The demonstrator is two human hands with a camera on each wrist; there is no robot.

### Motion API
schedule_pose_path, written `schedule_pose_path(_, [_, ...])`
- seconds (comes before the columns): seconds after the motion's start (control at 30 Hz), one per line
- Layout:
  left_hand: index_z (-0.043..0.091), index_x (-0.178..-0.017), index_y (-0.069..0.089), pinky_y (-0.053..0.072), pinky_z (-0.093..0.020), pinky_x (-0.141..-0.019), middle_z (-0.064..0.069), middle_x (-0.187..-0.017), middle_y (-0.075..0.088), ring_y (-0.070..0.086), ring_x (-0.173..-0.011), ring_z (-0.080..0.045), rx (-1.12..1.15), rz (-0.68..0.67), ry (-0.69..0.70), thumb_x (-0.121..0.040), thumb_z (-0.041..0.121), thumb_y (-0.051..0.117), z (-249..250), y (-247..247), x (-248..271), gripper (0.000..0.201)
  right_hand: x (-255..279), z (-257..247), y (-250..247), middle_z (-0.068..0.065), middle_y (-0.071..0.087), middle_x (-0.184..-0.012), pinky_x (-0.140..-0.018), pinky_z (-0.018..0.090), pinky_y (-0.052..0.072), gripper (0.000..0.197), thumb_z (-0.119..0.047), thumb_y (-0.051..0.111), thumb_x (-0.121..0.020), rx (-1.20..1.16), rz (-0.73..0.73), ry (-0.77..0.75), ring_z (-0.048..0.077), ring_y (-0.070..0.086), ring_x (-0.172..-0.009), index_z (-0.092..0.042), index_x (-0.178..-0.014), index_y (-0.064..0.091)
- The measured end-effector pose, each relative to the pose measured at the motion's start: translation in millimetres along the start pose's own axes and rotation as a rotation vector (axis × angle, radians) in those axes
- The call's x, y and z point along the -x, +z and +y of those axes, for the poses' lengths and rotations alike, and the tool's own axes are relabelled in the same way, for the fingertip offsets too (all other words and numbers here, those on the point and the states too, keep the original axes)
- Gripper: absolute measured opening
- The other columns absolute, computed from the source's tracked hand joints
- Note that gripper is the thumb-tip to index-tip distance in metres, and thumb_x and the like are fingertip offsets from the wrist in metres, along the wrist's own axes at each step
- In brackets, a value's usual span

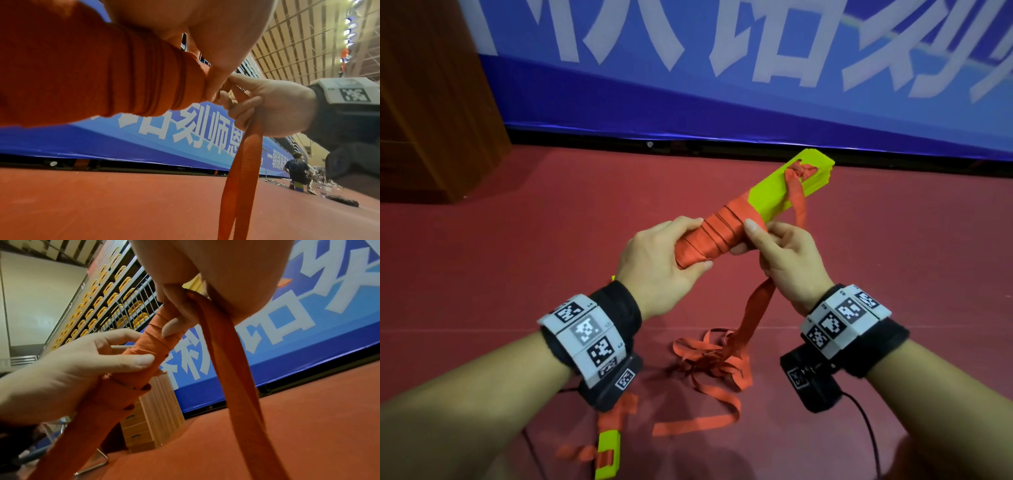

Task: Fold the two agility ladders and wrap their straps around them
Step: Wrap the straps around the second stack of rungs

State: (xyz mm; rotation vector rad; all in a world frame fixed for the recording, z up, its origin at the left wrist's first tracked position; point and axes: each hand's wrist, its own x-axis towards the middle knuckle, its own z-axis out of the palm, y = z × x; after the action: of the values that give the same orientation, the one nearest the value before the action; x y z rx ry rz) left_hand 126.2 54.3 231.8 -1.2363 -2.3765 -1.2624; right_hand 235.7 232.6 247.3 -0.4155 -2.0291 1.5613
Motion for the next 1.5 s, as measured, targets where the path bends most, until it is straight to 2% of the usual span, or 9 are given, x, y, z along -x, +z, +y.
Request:
schedule_pose_path(0.3, [0.032,-0.121,0.069,0.054,-0.018,-0.086,0.016,-0.101,0.073,0.068,-0.091,0.004,0.260,-0.088,-0.100,-0.076,0.022,0.088,-1,-11,-3,0.050,2,-2,-8,0.001,0.079,-0.089,-0.050,0.017,0.041,0.021,-0.027,0.058,-0.103,0.120,-0.080,-0.087,0.008,0.049,-0.047,-0.008,-0.096,0.065])
schedule_pose_path(0.57, [0.028,-0.123,0.069,0.058,-0.020,-0.082,0.008,-0.106,0.074,0.072,-0.090,-0.003,0.441,-0.154,-0.189,-0.079,0.018,0.087,2,-8,-3,0.049,0,-1,-9,-0.002,0.078,-0.083,-0.051,0.021,0.043,0.028,-0.039,0.061,-0.095,0.159,-0.019,-0.108,0.008,0.053,-0.047,-0.012,-0.097,0.065])
schedule_pose_path(0.7, [0.028,-0.120,0.069,0.058,-0.020,-0.073,0.006,-0.104,0.075,0.074,-0.089,-0.009,0.539,-0.203,-0.212,-0.082,0.012,0.083,6,-9,-2,0.044,-3,0,-10,-0.015,0.066,-0.057,-0.049,0.017,0.040,0.030,-0.039,0.057,-0.099,0.158,-0.024,-0.049,0.005,0.051,-0.043,-0.009,-0.094,0.062])
schedule_pose_path(0.8, [0.024,-0.122,0.068,0.057,-0.019,-0.072,0.001,-0.107,0.075,0.074,-0.090,-0.010,0.587,-0.266,-0.234,-0.086,0.008,0.079,7,-9,-2,0.041,-1,-1,-7,0.005,0.072,-0.070,-0.053,0.023,0.040,0.057,-0.062,0.052,-0.095,0.143,-0.088,0.005,0.012,0.051,-0.045,-0.007,-0.095,0.067])
schedule_pose_path(0.9, [0.024,-0.122,0.067,0.060,-0.022,-0.073,-0.002,-0.110,0.076,0.074,-0.093,-0.015,0.615,-0.320,-0.252,-0.089,0.006,0.075,4,-8,-3,0.039,0,-4,-4,0.001,0.065,-0.067,-0.049,0.022,0.035,0.041,-0.047,0.052,-0.098,0.009,-0.083,0.047,0.011,0.042,-0.043,-0.009,-0.083,0.062])
schedule_pose_path(1.1, [0.017,-0.127,0.067,0.060,-0.032,-0.084,0.000,-0.110,0.075,0.072,-0.092,-0.010,0.557,-0.359,-0.269,-0.093,0.013,0.072,-1,-6,-5,0.035,-2,-4,7,0.028,0.071,-0.090,-0.050,0.029,0.033,0.035,-0.039,0.054,-0.102,-0.087,-0.030,0.094,0.010,0.036,-0.043,-0.007,-0.090,0.055])
schedule_pose_path(1.2, [0.014,-0.124,0.066,0.063,-0.042,-0.073,-0.001,-0.094,0.073,0.070,-0.077,-0.017,0.572,-0.381,-0.318,-0.095,0.014,0.069,-1,-6,-4,0.029,-2,-3,14,0.042,0.060,-0.088,-0.051,0.031,0.029,0.039,-0.044,0.055,-0.101,-0.086,-0.006,0.118,0.011,0.034,-0.043,-0.006,-0.095,0.055])
schedule_pose_path(1.37, [0.034,-0.144,0.036,0.056,-0.042,-0.086,0.006,-0.127,0.064,0.069,-0.103,-0.021,0.003,-0.373,-0.107,-0.079,0.065,0.064,2,-2,2,0.077,-5,4,23,0.012,0.077,-0.088,-0.062,0.029,0.037,0.081,-0.077,0.060,-0.077,0.001,0.057,0.174,-0.002,0.054,-0.045,0.000,-0.102,0.063])
schedule_pose_path(1.5, [0.038,-0.151,0.016,0.051,-0.037,-0.076,0.008,-0.139,0.043,0.064,-0.108,-0.026,-0.389,-0.253,0.063,-0.081,0.064,0.070,13,9,11,0.093,-6,7,25,0.002,0.070,-0.063,-0.060,0.028,0.036,0.058,-0.059,0.060,-0.094,0.034,0.154,0.198,-0.002,0.049,-0.041,-0.004,-0.073,0.066])
